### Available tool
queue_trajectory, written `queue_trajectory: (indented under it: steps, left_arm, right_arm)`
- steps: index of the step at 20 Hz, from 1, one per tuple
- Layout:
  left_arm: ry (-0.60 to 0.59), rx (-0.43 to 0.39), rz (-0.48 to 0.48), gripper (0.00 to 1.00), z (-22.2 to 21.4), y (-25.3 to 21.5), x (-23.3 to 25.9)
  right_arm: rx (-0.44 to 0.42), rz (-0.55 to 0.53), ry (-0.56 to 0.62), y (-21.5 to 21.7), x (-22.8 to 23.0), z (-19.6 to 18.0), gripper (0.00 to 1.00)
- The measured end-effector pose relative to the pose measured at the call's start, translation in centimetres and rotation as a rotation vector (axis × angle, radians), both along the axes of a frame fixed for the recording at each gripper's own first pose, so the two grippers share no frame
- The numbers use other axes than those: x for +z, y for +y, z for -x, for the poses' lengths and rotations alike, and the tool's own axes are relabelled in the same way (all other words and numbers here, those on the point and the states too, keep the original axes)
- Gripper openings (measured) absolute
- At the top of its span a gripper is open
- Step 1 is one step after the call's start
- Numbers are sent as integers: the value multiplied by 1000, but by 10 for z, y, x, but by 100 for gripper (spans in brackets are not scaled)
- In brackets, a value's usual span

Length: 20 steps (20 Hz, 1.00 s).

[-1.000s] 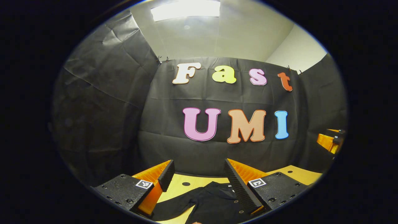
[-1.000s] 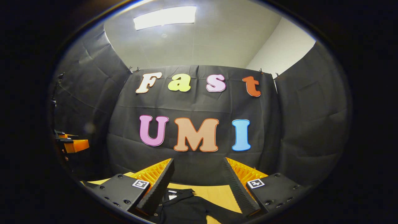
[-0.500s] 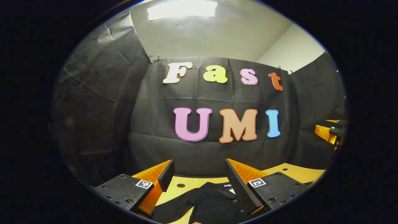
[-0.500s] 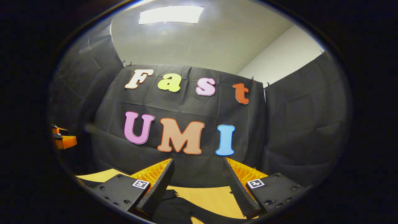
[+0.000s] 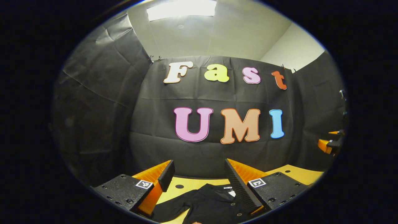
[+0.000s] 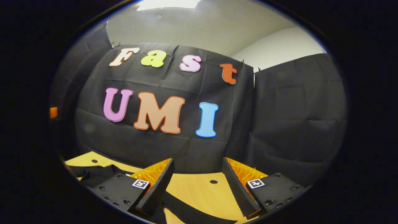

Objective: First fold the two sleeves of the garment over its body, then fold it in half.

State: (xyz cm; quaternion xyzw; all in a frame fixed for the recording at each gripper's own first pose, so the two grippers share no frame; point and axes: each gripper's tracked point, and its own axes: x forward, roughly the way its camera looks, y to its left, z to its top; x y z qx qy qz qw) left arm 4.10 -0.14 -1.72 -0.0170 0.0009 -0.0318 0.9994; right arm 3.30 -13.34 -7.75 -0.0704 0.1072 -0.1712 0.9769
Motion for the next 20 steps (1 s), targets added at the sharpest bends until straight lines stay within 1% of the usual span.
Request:
queue_trajectory:
  steps: [2, 3, 4, 5, 6, 7, 8, 9, 10, 11, 12, 13, 14, 17, 18, 20]
  left_arm:
    - [16, -2, -9, 99, -2, -7, -5]
    - [24, -3, -14, 99, -4, -11, -7]
    - [31, -5, -18, 99, -5, -15, -8]
    - [37, -7, -21, 95, -6, -20, -9]
    - [42, -12, -23, 99, -7, -24, -10]
    - [47, -17, -24, 95, -8, -29, -11]
    - [51, -20, -26, 99, -9, -33, -12]
    - [56, -23, -27, 95, -10, -36, -14]
    - [60, -24, -29, 99, -11, -40, -14]
    - [64, -27, -32, 99, -11, -43, -15]
    - [68, -26, -37, 96, -11, -44, -16]
    - [71, -24, -41, 92, -11, -45, -16]
    - [72, -22, -45, 99, -11, -46, -16]
    - [75, -9, -55, 99, -10, -47, -16]
    - [76, -5, -58, 95, -9, -47, -15]
    - [78, 5, -65, 95, -7, -47, -15]
  right_arm:
    - [-30, -25, 72, -21, -33, 1, 98]
    - [-48, -38, 107, -33, -52, 5, 100]
    - [-68, -44, 144, -43, -68, 8, 98]
    - [-91, -40, 183, -54, -86, 10, 98]
    - [-111, -35, 223, -64, -103, 14, 98]
    - [-123, -37, 266, -71, -120, 19, 98]
    - [-133, -46, 305, -76, -137, 25, 98]
    - [-143, -56, 339, -81, -154, 30, 99]
    - [-156, -72, 379, -86, -170, 36, 99]
    - [-165, -89, 410, -90, -184, 40, 99]
    - [-172, -105, 450, -92, -200, 45, 100]
    - [-181, -126, 494, -95, -217, 51, 99]
    - [-190, -146, 536, -97, -231, 58, 99]
    - [-217, -197, 642, -102, -271, 69, 99]
    - [-229, -218, 671, -103, -281, 72, 99]
    - [-250, -253, 705, -110, -299, 83, 98]
